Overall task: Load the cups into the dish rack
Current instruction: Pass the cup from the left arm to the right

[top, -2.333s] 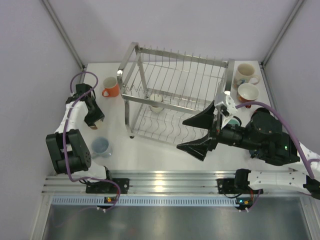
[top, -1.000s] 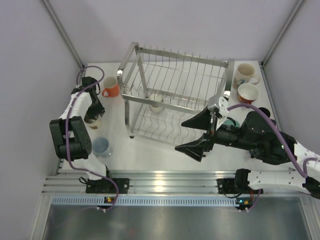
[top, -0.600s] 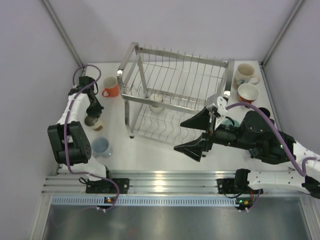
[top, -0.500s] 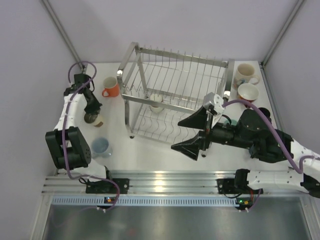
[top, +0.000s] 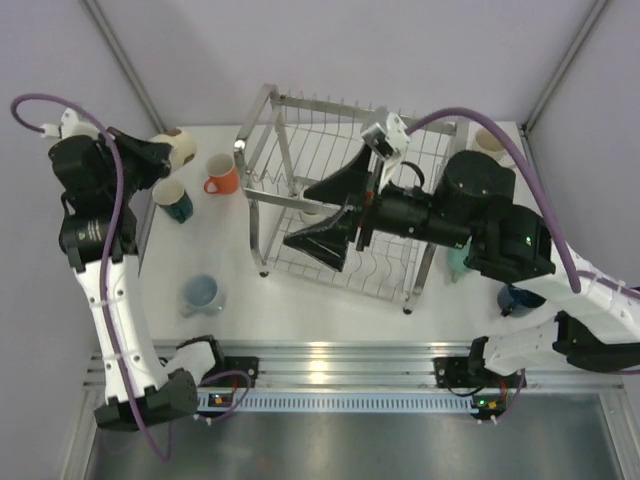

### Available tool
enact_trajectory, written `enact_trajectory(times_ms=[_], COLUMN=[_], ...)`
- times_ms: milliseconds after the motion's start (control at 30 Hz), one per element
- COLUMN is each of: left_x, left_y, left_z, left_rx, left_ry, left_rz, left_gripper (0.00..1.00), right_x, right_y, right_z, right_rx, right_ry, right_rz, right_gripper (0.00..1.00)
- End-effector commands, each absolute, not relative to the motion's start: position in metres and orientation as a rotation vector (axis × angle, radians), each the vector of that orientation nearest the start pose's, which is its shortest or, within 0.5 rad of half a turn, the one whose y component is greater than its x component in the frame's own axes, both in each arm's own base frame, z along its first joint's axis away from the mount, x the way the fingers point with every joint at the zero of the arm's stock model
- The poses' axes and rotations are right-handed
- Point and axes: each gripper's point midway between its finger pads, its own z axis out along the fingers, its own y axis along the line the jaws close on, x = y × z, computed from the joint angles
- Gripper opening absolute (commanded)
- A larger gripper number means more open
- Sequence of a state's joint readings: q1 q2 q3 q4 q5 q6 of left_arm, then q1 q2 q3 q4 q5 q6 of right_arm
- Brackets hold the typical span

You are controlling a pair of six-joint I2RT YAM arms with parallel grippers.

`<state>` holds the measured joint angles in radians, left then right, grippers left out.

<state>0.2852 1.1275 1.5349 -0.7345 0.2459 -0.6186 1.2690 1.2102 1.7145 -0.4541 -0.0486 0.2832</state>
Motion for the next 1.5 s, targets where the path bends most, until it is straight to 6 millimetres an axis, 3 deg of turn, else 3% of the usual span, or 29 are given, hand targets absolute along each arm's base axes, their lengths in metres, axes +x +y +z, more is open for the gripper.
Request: enact_trajectory(times_ms=[0,33,67,100,233,300,333,400,433,467,500,533,567,667,933,1133,1467], left_x=[0.299,0.282,0.277,0.267,0.234,0.224,0.207,0.204,0.192,0.196,0.195,0.183,0.187,0.178,0.134,0.105,0.098], left_y=[-0.005,-0.016,-0.024,-0.031,-0.054,-0.061,-0.069,-0.073,-0.08,-0.081,-0.084,-0.088,-0.09,-0.095,-0.118,-0.129,-0.134], left_z=[0.501,0.521,0.527,0.55,0.592,0.6,0.617,0.613,0.618,0.609,0.606,0.609,0.599,0.595,0.613,0.613,0.597], left_rx=[-0.518,-0.514,-0.492,-0.434,-0.367,-0.34,-0.291,-0.285,-0.262,-0.273,-0.267,-0.237,-0.254,-0.254,-0.13,-0.059,-0.03], left_ry=[1.442,1.367,1.344,1.269,1.143,1.11,1.04,1.021,0.995,1.002,1.001,0.969,0.986,0.984,0.963,0.969,1.002], left_rz=[-0.673,-0.75,-0.807,-0.85,-1.035,-1.092,-1.152,-1.236,-1.315,-1.353,-1.383,-1.417,-1.449,-1.488,-1.61,-1.657,-1.66], left_gripper=[0.0,0.0,0.0,0.0,0.0,0.0,0.0,0.0,0.0,0.0,0.0,0.0,0.0,0.0,0.0,0.0,0.0], right_x=[0.093,0.098,0.1,0.105,0.135,0.147,0.15,0.156,0.155,0.155,0.159,0.153,0.154,0.159,0.166,0.156,0.13], right_y=[0.364,0.372,0.375,0.37,0.386,0.39,0.391,0.391,0.388,0.386,0.39,0.377,0.374,0.368,0.368,0.355,0.356], right_z=[0.55,0.567,0.574,0.596,0.607,0.607,0.607,0.607,0.609,0.609,0.598,0.614,0.615,0.612,0.608,0.61,0.613], right_rx=[-0.839,-0.831,-0.815,-0.805,-0.742,-0.71,-0.696,-0.666,-0.649,-0.638,-0.63,-0.606,-0.596,-0.577,-0.602,-0.677,-0.8], right_ry=[1.351,1.314,1.313,1.243,1.225,1.222,1.223,1.218,1.182,1.169,1.18,1.103,1.086,1.081,1.099,1.074,1.016], right_rz=[1.315,1.344,1.396,1.446,1.465,1.442,1.431,1.417,1.422,1.424,1.417,1.424,1.41,1.367,1.318,1.391,1.52], right_gripper=[0.99,0.99,0.99,0.99,0.99,0.99,0.99,1.0,0.99,0.99,0.99,0.99,0.99,0.99,0.99,1.0,0.99])
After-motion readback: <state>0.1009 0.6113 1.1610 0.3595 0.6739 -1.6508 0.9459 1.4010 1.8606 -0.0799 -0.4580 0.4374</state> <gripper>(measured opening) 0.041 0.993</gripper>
